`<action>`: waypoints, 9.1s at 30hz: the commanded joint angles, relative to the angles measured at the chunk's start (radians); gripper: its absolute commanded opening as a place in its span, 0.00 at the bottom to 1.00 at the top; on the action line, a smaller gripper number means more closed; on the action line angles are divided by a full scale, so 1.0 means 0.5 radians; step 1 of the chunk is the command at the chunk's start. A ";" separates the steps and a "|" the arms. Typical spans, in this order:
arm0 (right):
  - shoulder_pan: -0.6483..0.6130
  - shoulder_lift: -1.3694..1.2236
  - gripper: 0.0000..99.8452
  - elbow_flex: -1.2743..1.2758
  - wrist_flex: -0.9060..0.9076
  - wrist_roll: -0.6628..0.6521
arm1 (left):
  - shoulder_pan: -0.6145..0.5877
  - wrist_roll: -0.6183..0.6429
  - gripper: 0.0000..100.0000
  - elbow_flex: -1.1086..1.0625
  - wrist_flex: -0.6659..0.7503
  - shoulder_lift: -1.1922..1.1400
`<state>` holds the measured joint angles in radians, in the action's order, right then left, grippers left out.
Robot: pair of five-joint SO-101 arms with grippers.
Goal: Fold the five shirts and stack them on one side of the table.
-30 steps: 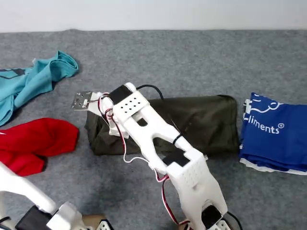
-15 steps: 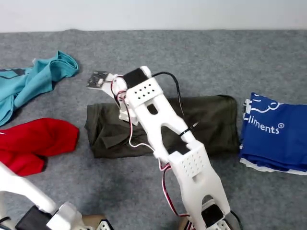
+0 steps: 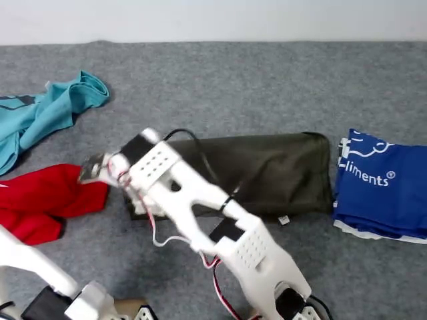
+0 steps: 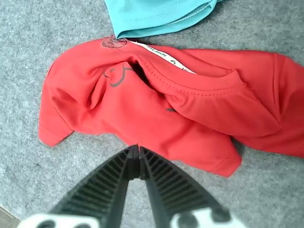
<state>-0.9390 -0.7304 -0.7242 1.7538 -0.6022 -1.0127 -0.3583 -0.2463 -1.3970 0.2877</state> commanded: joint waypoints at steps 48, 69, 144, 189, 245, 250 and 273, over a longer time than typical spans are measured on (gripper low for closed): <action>1.628 0.164 0.11 -0.163 0.087 0.442 | 0.347 -0.018 0.01 0.094 -0.712 0.749; 2.079 -0.137 0.30 -0.141 0.084 0.933 | 0.350 -0.160 0.01 0.094 -0.712 0.733; 0.781 0.597 0.01 0.040 -0.152 0.270 | 0.353 0.110 0.01 0.091 -0.709 0.749; 0.287 0.044 0.20 -0.835 -0.247 0.427 | 0.353 0.104 0.01 -0.060 -0.638 0.749; 0.941 -0.597 0.01 -1.111 -0.278 0.307 | 1.890 0.276 0.01 -0.213 -0.224 0.178; 0.947 -0.732 0.01 -1.120 -0.348 0.310 | 2.108 0.276 0.01 -0.216 -0.199 -0.153; 1.115 -0.864 0.01 -1.123 -0.434 0.313 | 2.087 0.249 0.01 -0.517 -0.055 -0.847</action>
<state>-0.4066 -1.1753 -1.2336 1.5482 -0.4473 0.0307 -0.2263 -0.4519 -1.4584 -0.1450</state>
